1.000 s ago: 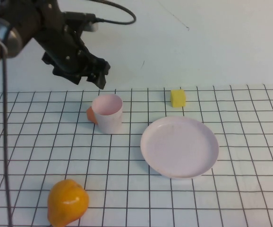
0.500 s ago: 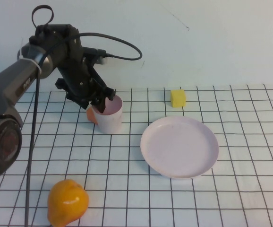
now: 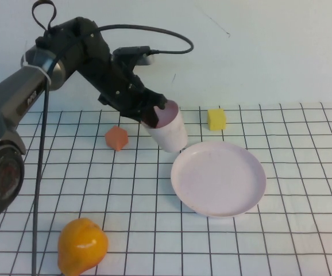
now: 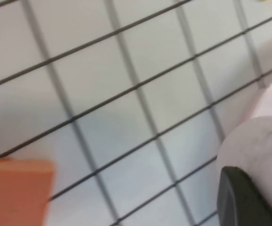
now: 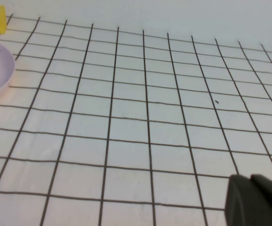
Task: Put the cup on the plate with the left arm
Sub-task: Place the cup on the plate
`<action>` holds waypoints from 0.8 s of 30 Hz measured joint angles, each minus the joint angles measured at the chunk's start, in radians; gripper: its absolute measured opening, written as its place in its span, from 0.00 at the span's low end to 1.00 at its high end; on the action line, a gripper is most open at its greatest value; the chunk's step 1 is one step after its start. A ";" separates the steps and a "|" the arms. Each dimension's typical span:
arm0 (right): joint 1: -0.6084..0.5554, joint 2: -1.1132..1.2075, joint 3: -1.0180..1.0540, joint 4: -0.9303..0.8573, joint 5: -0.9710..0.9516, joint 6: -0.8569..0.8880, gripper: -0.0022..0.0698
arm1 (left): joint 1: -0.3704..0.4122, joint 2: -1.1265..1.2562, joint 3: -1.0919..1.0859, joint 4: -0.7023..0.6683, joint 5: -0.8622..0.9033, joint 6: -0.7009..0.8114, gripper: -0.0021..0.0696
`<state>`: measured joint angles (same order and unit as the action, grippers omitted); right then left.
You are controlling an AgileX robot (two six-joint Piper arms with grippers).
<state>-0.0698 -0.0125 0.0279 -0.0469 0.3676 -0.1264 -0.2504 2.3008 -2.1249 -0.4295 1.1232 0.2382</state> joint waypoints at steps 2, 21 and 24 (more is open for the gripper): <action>0.000 0.000 0.000 0.000 0.000 0.000 0.03 | -0.035 -0.016 -0.002 -0.038 0.006 0.013 0.05; 0.000 0.000 0.000 0.000 0.000 0.000 0.03 | -0.305 0.018 -0.007 0.191 -0.006 -0.023 0.06; 0.000 0.000 0.000 0.000 0.000 0.000 0.03 | -0.305 0.030 -0.007 0.208 -0.022 -0.021 0.09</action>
<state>-0.0698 -0.0125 0.0279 -0.0469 0.3676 -0.1264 -0.5552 2.3305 -2.1318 -0.2215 1.1007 0.2168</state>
